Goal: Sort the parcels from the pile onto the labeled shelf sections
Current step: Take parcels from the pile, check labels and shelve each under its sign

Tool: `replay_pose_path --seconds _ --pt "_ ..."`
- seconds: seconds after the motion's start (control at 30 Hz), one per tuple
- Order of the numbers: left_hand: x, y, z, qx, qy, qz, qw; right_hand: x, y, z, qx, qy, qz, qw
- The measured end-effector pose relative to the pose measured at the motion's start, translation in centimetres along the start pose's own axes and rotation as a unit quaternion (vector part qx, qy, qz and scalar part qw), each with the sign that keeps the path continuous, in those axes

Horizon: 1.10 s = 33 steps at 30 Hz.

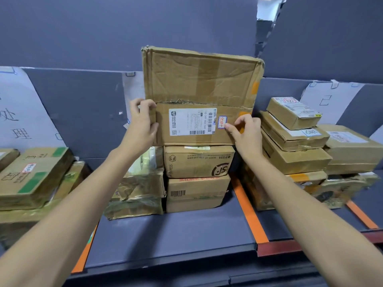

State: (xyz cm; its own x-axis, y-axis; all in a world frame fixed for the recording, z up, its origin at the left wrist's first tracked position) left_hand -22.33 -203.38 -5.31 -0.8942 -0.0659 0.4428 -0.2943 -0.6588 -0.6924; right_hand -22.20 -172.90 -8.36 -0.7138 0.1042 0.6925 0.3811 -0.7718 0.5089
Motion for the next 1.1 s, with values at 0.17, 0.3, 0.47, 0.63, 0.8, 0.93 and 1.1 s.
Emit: replay_pose_path --seconds 0.17,0.3,0.47,0.63,0.8,0.93,1.1 --pt "0.7 1.0 -1.1 0.006 0.012 0.009 1.0 -0.2 -0.4 -0.2 0.059 -0.05 0.022 0.997" --pt "0.7 0.7 -1.2 0.006 0.012 0.016 1.0 -0.3 -0.6 0.0 0.091 -0.077 0.031 0.992" --pt "-0.1 0.7 -1.2 -0.008 0.03 0.033 0.999 -0.8 -1.4 0.6 0.139 -0.103 -0.01 0.985" --pt "-1.0 0.6 -1.2 0.003 0.037 0.062 0.997 -0.4 -1.1 1.6 0.172 -0.127 -0.003 0.977" --pt "-2.1 1.0 -0.9 0.025 0.019 0.082 0.996 0.2 -1.2 1.7 0.189 -0.092 0.01 0.978" --pt "-3.5 2.0 -0.5 0.071 0.027 0.096 0.992 0.6 -0.7 1.8 0.173 -0.059 0.021 0.983" --pt "-5.5 3.7 -0.4 0.155 0.072 0.15 0.974 -0.1 0.3 3.1 0.099 -0.015 0.03 0.995"
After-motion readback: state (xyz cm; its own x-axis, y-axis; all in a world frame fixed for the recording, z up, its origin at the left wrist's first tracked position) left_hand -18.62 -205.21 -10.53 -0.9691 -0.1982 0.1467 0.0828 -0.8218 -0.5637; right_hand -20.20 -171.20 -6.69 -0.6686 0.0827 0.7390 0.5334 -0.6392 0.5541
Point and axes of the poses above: each hand's wrist, its own x-axis towards the middle knuckle, its own z-axis out of the back of the hand, y = z × x, the point moved 10 cm from there along x, towards the middle knuckle, and after that the axes turned 15 degrees about z, right-handed, at the moved point
